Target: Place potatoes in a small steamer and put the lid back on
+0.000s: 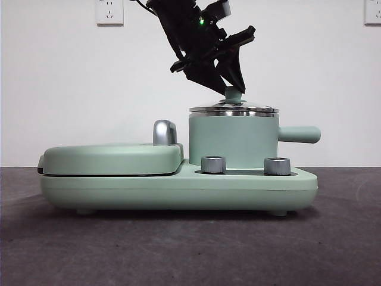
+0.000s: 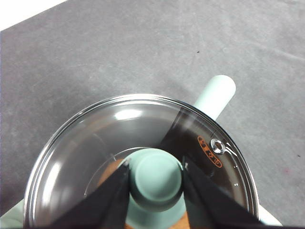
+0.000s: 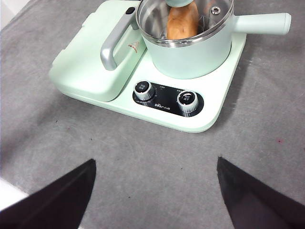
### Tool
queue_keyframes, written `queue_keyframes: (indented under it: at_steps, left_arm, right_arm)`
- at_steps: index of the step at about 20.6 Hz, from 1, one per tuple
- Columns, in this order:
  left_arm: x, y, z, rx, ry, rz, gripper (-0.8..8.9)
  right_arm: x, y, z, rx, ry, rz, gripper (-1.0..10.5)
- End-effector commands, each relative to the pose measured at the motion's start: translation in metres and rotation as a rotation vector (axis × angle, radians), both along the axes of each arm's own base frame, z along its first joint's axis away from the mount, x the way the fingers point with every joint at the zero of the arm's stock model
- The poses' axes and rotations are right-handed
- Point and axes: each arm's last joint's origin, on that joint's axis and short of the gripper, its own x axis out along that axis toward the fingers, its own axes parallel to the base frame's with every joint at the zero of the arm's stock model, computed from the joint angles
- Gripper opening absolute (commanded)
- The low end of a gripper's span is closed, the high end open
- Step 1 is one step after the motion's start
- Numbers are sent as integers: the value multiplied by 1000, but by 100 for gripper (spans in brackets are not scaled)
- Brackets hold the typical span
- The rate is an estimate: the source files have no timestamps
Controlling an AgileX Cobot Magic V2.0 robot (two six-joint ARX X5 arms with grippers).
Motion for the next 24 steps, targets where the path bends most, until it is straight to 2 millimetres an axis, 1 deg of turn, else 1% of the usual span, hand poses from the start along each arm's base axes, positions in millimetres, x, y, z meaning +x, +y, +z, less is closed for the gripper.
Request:
queue_keyframes:
  at_steps: [1,3,5,8,10,12,15,19,21,24]
  left_arm:
    - [4,-6,-4,2,-7,-3,284]
    - [4,-6,-3,-1,-11,-3,378]
    - [4,-4,1,-9,-19,1,436]
    - [-1,3,17,-38,-28,17,438]
    - [-12,11,35,-40,-34,17,437]
    - [-28,23,55,-29,-19,16,437]
    - [-57,45,82,10,28,14,436]
    - [-103,79,119,38,66,15,436]
    - [-126,97,132,58,92,15,436]
    - [-159,122,145,83,144,26,436]
  right_arm:
    - [0,1,3,15,-5,2,404]
    - [0,1,3,16,-5,2,404]
    - [0,1,3,15,-5,2,404]
    - [0,1,3,15,-5,2,404]
    - [0,1,3,15,-5,2,404]
    - [0,1,3,15,-5,2,404]
    - [0,1,3,16,-4,5,404]
    - [0,1,3,17,-7,15,404]
    - [0,1,3,3,-17,26,404]
    - [0,2,3,3,-20,50,404]
